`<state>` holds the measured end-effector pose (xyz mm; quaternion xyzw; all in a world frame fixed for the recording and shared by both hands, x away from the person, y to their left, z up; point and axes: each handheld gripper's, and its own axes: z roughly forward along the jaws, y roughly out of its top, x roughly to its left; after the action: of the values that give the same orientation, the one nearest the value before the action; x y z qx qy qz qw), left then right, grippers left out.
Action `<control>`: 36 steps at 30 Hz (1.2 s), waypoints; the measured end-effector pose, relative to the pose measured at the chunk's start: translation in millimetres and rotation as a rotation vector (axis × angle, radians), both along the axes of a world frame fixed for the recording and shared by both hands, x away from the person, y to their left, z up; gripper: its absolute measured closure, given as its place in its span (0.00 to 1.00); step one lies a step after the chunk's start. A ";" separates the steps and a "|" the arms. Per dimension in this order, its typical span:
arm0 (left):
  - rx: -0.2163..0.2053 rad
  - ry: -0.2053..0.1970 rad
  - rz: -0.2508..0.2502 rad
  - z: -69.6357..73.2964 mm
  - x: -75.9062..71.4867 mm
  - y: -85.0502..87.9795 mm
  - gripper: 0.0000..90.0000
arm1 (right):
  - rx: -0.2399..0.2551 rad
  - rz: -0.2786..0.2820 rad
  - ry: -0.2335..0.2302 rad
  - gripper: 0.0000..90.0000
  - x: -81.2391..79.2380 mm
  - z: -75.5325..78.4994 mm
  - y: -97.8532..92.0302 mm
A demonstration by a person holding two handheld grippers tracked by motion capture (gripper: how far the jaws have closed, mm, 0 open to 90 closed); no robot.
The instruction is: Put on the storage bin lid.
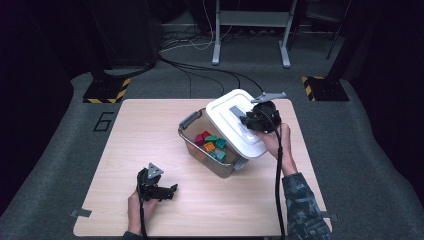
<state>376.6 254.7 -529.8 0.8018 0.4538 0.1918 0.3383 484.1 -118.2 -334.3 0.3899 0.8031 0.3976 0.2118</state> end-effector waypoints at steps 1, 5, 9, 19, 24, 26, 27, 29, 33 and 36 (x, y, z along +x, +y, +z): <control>0.007 0.003 -0.007 0.3 0.1 0.6 0.02 | 0.000 0.003 0.006 0.74 0.0 -0.6 2.5; -0.002 -0.001 0.002 -0.1 0.0 -0.1 0.02 | -0.004 0.019 0.012 0.74 1.4 -3.9 11.6; 0.003 0.000 -0.003 0.1 0.1 0.2 0.02 | -0.001 0.029 0.025 0.74 2.6 -8.0 20.1; 0.003 0.001 -0.002 0.1 0.0 0.2 0.02 | -0.003 0.070 0.045 0.74 5.9 -18.9 40.3; 0.011 0.002 -0.010 0.4 0.3 0.9 0.02 | -0.009 0.095 0.055 0.74 8.6 -24.9 51.2; -0.003 -0.002 0.002 -0.2 0.0 -0.2 0.02 | -0.009 0.093 0.071 0.74 8.9 -26.6 55.1; 0.011 0.001 -0.009 0.3 0.1 0.8 0.02 | -0.012 0.098 0.068 0.74 9.9 -27.7 56.5; 0.007 0.004 -0.008 0.1 0.0 0.6 0.02 | -0.010 0.102 0.077 0.74 10.6 -29.5 59.6; 0.002 -0.001 -0.001 -0.2 0.1 0.1 0.02 | -0.016 0.118 0.081 0.74 12.3 -33.3 65.3; 0.003 -0.002 -0.002 -0.2 0.2 0.2 0.02 | -0.024 0.125 0.090 0.74 12.9 -36.4 69.7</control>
<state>376.7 254.9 -530.0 0.8024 0.4525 0.1929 0.3379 497.0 -48.5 -370.8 0.3540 0.8393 0.3824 0.1548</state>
